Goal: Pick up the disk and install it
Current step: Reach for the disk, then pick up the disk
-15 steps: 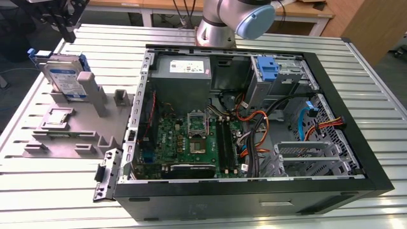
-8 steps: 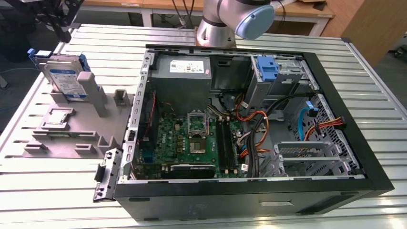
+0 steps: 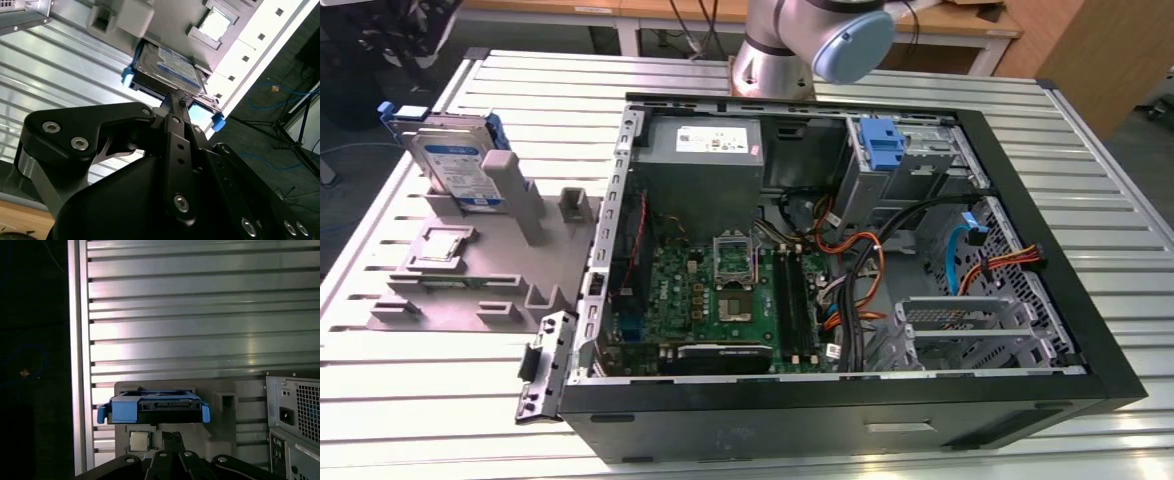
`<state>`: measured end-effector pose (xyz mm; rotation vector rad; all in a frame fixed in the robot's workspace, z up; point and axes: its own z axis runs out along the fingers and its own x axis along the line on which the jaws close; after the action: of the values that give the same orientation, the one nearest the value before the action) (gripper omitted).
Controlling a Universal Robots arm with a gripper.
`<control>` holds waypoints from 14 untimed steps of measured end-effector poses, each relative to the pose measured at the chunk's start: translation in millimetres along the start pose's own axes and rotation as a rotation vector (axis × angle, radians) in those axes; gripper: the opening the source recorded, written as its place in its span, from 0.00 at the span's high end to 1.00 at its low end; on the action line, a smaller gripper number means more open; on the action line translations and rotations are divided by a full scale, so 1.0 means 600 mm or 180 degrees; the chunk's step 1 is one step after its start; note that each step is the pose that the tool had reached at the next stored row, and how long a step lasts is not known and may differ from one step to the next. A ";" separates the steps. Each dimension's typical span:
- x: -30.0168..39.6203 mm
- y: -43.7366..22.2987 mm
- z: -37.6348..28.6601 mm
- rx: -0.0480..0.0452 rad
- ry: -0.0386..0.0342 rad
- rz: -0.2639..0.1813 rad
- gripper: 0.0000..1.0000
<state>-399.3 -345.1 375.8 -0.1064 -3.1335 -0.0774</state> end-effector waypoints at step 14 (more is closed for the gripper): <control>0.047 -0.003 0.003 0.0000 0.0006 0.0000 0.90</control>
<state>-427.8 -345.1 374.0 -0.1064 -3.1315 -0.0772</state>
